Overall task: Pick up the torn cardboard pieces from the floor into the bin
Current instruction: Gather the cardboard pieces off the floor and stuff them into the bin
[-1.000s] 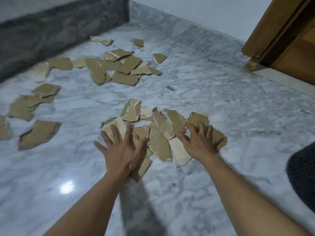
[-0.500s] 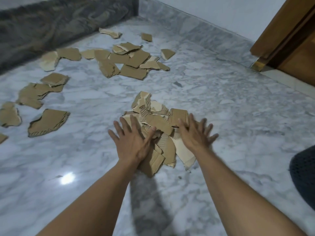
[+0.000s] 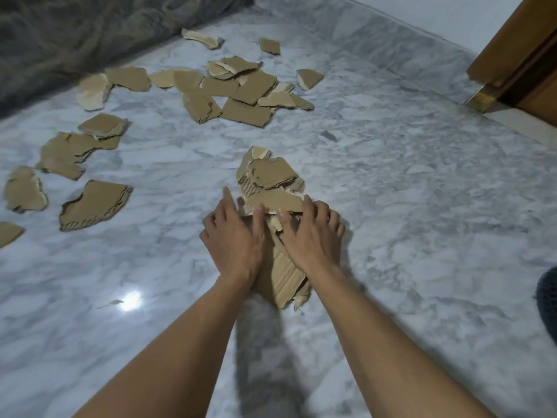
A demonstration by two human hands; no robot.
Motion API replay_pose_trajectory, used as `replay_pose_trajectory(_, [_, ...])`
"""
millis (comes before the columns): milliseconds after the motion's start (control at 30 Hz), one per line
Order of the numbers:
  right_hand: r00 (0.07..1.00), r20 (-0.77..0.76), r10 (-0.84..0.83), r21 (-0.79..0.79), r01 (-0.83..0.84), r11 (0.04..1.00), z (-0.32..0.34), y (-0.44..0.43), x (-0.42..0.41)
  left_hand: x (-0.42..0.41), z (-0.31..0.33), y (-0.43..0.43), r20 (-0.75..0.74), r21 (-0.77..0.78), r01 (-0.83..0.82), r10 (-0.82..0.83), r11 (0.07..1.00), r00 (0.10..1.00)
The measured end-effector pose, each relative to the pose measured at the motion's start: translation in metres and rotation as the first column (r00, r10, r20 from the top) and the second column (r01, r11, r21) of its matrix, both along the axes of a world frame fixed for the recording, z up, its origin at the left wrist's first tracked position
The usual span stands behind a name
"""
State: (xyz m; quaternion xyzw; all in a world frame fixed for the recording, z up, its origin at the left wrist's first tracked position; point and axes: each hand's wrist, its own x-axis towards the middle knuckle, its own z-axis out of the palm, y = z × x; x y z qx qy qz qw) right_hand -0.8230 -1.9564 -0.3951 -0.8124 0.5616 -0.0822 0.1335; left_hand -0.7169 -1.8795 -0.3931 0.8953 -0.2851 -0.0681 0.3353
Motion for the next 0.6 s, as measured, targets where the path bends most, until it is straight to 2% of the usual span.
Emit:
replay_pose_trajectory(67, [0.997,-0.083,0.003,-0.053,-0.007,0.999,-0.003,0.003,0.003,0.000,-0.005,0.013,0.045,0.048,0.074,-0.076,0.996,0.996])
replay_pose_trajectory(133, [0.996,-0.091,-0.014,-0.047,0.009,0.999,-0.003,-0.002,0.007,-0.010,-0.004,0.030,0.002,0.087,0.131,-0.132,0.988,0.991])
replay_pose_trajectory(267, [0.993,0.091,-0.079,-0.017,0.081,0.997,0.017,-0.037,0.021,-0.047,0.001,0.068,-0.059,0.213,0.261,-0.254,0.942,0.965])
replay_pose_trajectory(333, [0.992,0.117,0.042,-0.001,-0.042,0.999,0.029,-0.065,0.040,-0.069,-0.003,0.079,-0.029,0.325,0.339,-0.349,0.883,0.937])
replay_pose_trajectory(433, [0.949,0.044,0.312,0.240,-0.313,0.919,0.040,-0.100,0.077,-0.078,-0.013,0.075,0.034,0.445,0.325,-0.378,0.835,0.925])
replay_pose_trajectory(500, [0.893,-0.067,0.445,0.376,-0.390,0.840,0.039,-0.114,0.093,-0.067,-0.017,0.066,0.065,0.460,0.294,-0.362,0.838,0.930])
replay_pose_trajectory(600, [0.833,-0.158,0.530,0.404,-0.436,0.804,0.036,-0.118,0.092,-0.046,-0.016,0.058,0.084,0.443,0.319,-0.393,0.838,0.916])
